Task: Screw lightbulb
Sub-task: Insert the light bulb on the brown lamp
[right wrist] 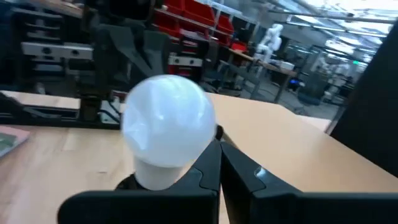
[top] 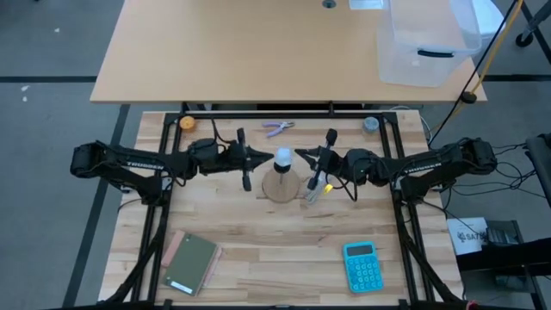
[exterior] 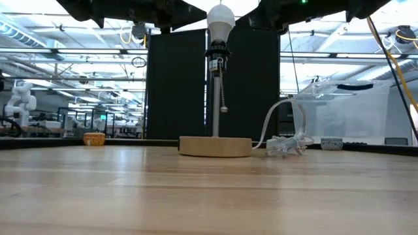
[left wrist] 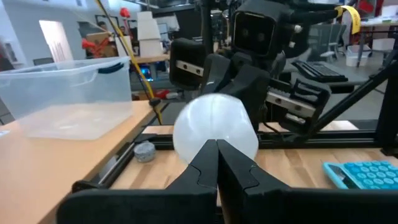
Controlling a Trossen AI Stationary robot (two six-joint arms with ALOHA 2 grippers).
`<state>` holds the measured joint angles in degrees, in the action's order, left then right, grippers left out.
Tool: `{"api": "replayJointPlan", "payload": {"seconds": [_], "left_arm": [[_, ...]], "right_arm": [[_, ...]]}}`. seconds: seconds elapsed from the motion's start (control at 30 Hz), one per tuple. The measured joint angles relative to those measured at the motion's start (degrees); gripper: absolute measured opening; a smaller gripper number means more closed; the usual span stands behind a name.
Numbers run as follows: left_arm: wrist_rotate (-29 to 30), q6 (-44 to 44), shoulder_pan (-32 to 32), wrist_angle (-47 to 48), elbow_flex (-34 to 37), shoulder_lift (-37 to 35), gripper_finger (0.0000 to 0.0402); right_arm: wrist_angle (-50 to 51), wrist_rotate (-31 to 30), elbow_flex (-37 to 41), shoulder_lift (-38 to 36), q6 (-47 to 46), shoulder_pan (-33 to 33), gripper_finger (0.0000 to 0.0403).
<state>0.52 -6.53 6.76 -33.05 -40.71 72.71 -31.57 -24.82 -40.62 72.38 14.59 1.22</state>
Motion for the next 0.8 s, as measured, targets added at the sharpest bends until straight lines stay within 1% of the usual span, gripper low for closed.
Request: {"api": "replayJointPlan", "payload": {"seconds": [0.2, 0.43, 0.63, 0.8], "left_arm": [[0.13, 0.22, 0.0, 0.34, 0.0, 0.24, 0.0], [2.36, 0.27, 0.62, 0.58, 0.0, 0.24, 0.0], [2.32, 0.72, 2.19, 0.02, 0.0, 0.26, 0.0], [2.32, 2.83, 4.14, 0.03, 0.0, 0.26, 0.0]], "right_arm": [[0.07, 1.33, 0.0, 0.02, -0.11, -0.11, 0.0], [0.28, 3.83, 0.0, 0.02, -0.37, 0.05, 0.0], [0.35, 4.24, 0.0, 0.07, -0.38, 1.4, 0.0], [0.61, 4.33, 0.0, 0.07, -0.39, 2.76, 0.0]]}}
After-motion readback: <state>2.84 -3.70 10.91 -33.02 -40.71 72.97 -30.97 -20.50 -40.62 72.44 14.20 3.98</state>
